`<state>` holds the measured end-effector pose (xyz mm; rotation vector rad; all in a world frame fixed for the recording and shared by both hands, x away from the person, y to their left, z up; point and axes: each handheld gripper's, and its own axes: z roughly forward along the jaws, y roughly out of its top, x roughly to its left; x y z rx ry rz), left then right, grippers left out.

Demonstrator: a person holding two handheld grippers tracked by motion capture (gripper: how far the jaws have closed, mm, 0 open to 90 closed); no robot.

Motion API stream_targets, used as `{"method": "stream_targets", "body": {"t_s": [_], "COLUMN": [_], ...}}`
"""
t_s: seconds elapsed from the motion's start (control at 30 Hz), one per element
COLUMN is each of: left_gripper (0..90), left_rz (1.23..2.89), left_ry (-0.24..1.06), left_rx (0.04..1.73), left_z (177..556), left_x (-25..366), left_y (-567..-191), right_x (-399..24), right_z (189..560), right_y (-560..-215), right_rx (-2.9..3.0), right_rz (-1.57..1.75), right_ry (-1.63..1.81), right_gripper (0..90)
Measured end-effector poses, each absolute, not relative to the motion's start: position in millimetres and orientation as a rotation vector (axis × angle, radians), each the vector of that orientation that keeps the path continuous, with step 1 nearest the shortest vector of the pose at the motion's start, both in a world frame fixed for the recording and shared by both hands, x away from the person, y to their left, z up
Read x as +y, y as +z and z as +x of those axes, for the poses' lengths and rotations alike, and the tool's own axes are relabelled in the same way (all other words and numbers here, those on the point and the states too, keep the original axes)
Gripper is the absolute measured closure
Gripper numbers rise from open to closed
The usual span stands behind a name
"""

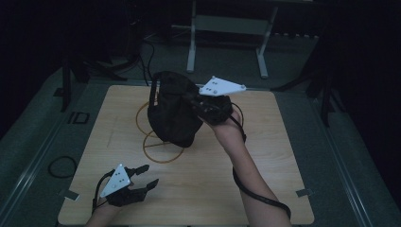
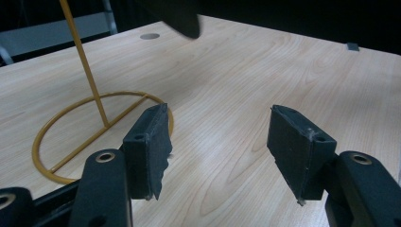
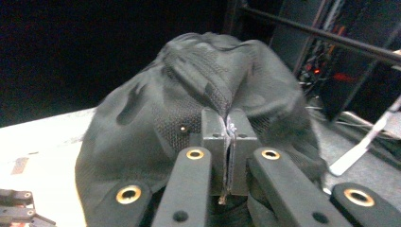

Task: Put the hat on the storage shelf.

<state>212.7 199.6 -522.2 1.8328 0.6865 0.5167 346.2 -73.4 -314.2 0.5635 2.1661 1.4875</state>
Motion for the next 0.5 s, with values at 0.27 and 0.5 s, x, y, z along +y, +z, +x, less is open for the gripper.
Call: {"method": "stream_targets", "body": {"t_s": [0.27, 0.5], "left_gripper": [40.2, 40.2], "left_rz": [1.842, 1.841], "left_ry": [0.503, 0.495], "left_rx": [0.686, 0.683], "left_z": [213, 213], "left_x": [199, 199], "left_y": [-525, -526], "right_x": [-47, -34], "right_z": [359, 365], "right_y": [-326, -334], "right_rx": [2.226, 2.249], "right_rz": [0.582, 0.613], "right_ry": [1.479, 1.499], "right_gripper": [88.6, 88.6]}}
